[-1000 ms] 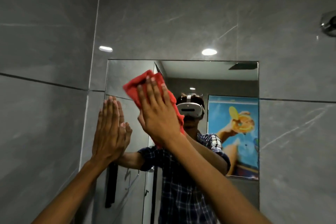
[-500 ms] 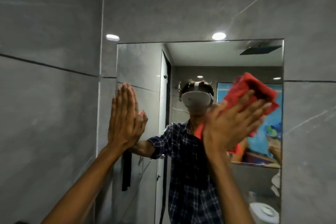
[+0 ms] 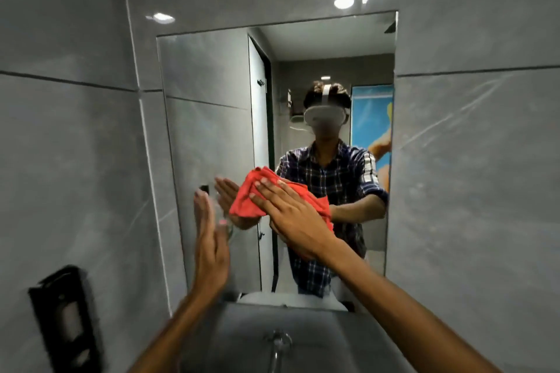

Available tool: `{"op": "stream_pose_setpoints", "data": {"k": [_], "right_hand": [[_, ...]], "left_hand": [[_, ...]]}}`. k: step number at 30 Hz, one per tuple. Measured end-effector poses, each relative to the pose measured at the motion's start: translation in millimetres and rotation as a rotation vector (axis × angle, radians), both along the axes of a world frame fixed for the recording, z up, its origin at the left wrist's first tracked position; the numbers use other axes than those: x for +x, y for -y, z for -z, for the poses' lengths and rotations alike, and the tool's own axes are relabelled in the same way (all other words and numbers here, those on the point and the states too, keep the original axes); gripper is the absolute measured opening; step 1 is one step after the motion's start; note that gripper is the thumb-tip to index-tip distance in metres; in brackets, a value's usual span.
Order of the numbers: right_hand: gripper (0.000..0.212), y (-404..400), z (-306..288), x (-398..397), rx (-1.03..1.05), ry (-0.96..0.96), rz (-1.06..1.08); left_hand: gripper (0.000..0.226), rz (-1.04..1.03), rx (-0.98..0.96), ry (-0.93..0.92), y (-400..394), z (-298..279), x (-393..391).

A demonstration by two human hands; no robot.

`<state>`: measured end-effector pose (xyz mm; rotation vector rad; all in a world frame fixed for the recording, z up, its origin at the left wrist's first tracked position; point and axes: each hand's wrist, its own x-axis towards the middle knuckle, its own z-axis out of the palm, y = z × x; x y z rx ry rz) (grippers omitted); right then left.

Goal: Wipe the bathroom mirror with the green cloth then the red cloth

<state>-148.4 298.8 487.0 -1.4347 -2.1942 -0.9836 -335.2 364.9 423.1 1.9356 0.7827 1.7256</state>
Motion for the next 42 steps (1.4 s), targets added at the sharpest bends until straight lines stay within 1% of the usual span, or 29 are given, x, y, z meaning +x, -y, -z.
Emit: {"op": "stream_pose_setpoints", "data": {"k": [1,3,4,5,6,7,8,10,12,14,16,17,18,20,21,22,24,25,28,30,31,35,36,37,38,39,40,41,42], "right_hand": [[0.057,17.4,14.3,3.2,-0.06,-0.169,-0.048],[0.055,53.3,40.8,1.6,-0.155,-0.512,-0.131],[0.054,75.4,59.3,2.9,-0.223,-0.657,-0.152],[0.053,95.0,78.2,3.6,-0.268,-0.735,-0.154],[0.052,113.2,97.1,5.1,-0.288,-0.768,-0.139],[0.051,132.7,120.3,12.2,-0.276,-0.739,-0.113],[0.052,150.0,141.3,20.2,-0.276,-0.705,-0.084],[0.055,190.8,185.7,40.1,-0.333,-0.79,-0.013],[0.062,234.1,239.6,66.2,-0.443,-1.058,0.083],[0.073,278.8,295.9,94.7,-0.6,-1.442,0.216],[0.084,319.0,345.7,116.0,-0.801,-1.795,0.305],[0.085,339.3,379.3,129.0,-0.877,-1.9,0.357],[0.076,355.1,407.8,138.3,-0.941,-1.916,0.404],[0.043,380.5,466.9,154.7,-1.012,-1.754,0.585],[0.04,389.4,491.6,162.0,-1.012,-1.691,0.667],[0.041,394.1,509.5,167.6,-1.008,-1.665,0.691],[0.04,393.1,539.6,179.4,-1.04,-1.761,0.684],[0.04,384.6,549.0,185.1,-1.021,-1.792,0.718],[0.037,351.8,581.2,203.5,-0.892,-1.974,0.747],[0.035,327.1,597.2,215.4,-0.856,-2.007,0.755],[0.037,317.0,602.4,220.5,-0.838,-1.997,0.758],[0.063,301.0,611.5,227.5,-0.774,-1.798,0.802],[0.066,304.5,613.5,227.1,-0.794,-1.757,0.807],[0.066,311.2,604.1,225.0,-0.844,-1.728,0.825],[0.064,317.1,601.0,223.0,-0.887,-1.689,0.849],[0.063,324.0,589.0,218.9,-0.943,-1.622,0.85],[0.066,329.6,585.9,215.5,-1.014,-1.515,0.842],[0.075,333.9,576.0,211.8,-1.026,-1.418,0.797],[0.085,336.3,558.9,208.6,-1.037,-1.24,0.757]], "left_hand": [[0.061,0.118,-0.168,0.088,27.5,19.3,16.1],[0.048,0.349,-0.544,0.349,71.9,42.5,49.4],[0.046,0.472,-0.744,0.455,96.6,52.9,66.4],[0.047,0.577,-0.876,0.521,118.0,61.7,78.4],[0.048,0.648,-0.95,0.528,138.3,70.1,87.1],[0.048,0.695,-0.984,0.542,160.1,83.4,99.5],[0.047,0.72,-1.027,0.584,178.8,96.0,110.1],[0.047,0.745,-1.185,0.654,217.4,134.2,126.4],[0.051,0.721,-1.365,0.601,254.1,184.0,144.8],[0.06,0.633,-1.526,0.506,288.1,235.7,159.2],[0.057,0.573,-1.659,0.381,314.1,280.8,168.9],[0.056,0.556,-1.728,0.329,327.9,308.5,178.5],[0.055,0.524,-1.783,0.273,339.0,330.2,186.6],[0.055,0.479,-1.865,0.176,358.8,374.3,205.4],[0.056,0.48,-1.885,0.142,364.5,394.7,215.5],[0.055,0.473,-1.892,0.111,365.8,413.3,223.4],[0.047,0.445,-1.893,0.047,359.7,451.3,243.0],[0.044,0.418,-1.875,0.015,351.9,467.5,252.3],[0.041,0.363,-1.795,-0.05,318.7,503.7,282.0],[0.042,0.39,-1.73,-0.134,296.2,521.5,295.4],[0.042,0.412,-1.71,-0.193,286.5,529.5,300.3],[0.042,0.426,-1.648,-0.361,269.2,546.3,308.2],[0.044,0.421,-1.592,-0.417,267.7,548.6,307.3],[0.046,0.414,-1.537,-0.516,268.7,540.7,303.7],[0.051,0.413,-1.457,-0.619,270.6,536.1,300.9],[0.056,0.396,-1.338,-0.756,276.9,518.5,296.1],[0.062,0.391,-1.194,-0.868,282.8,512.5,291.9],[0.065,0.392,-1.083,-0.923,289.9,498.3,285.4],[0.068,0.385,-0.925,-0.985,292.0,483.9,278.7]]}}
